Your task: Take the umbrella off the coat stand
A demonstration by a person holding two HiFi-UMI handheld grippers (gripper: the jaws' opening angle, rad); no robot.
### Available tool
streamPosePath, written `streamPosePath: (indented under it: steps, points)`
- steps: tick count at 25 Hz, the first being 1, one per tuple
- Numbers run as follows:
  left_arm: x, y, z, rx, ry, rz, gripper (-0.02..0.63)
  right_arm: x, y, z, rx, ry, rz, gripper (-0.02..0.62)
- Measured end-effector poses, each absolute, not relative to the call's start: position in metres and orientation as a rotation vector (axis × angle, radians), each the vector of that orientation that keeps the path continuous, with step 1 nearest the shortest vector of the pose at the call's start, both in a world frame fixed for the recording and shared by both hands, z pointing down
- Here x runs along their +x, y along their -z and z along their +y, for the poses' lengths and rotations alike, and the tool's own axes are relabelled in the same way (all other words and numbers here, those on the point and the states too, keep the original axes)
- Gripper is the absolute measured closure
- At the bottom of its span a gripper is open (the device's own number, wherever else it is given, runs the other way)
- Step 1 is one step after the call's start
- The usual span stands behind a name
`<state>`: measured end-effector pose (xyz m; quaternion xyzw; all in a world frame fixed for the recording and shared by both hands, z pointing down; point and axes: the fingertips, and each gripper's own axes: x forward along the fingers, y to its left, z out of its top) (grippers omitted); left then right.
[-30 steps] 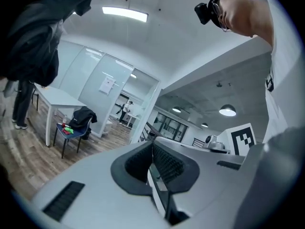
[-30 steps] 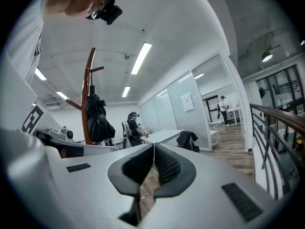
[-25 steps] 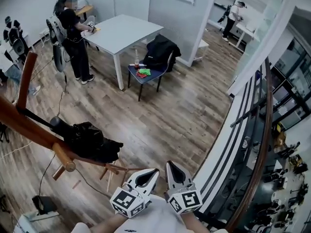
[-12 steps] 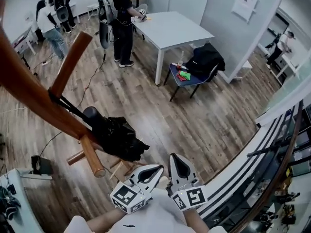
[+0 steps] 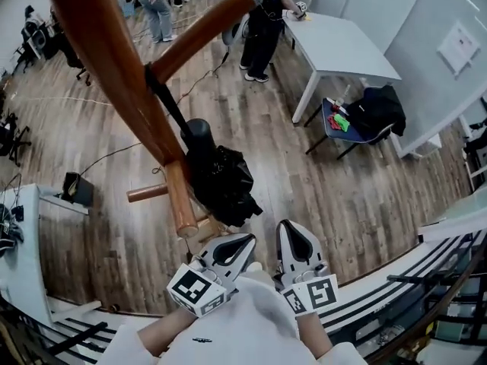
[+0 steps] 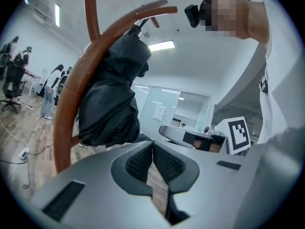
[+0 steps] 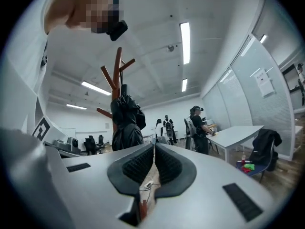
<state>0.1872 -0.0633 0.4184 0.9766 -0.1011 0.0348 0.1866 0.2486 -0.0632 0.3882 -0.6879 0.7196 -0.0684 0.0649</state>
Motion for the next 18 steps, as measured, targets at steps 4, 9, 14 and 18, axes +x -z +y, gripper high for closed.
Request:
streamPosePath:
  steps: [4,9,14,18]
  points:
    - [0.177,-0.421,-0.074,2.737,-0.083,-0.395,0.584,0.234,-0.393,-0.077,-1.937,0.236,2.327,0.560]
    - [0.161,-0.424,-0.080,2.691,-0.054,-0.486,0.584,0.216,-0.383,-0.084,-1.794,0.285,2.383,0.560]
    - [0.156,-0.415,-0.092,2.693,-0.011,-0.557,0.584,0.213,-0.371,-0.094,-1.739,0.264,2.413,0.550]
    - [0.152,-0.409,-0.100,2.679,0.014,-0.619,0.584,0.208,-0.361,-0.105,-1.658,0.282,2.452,0.422]
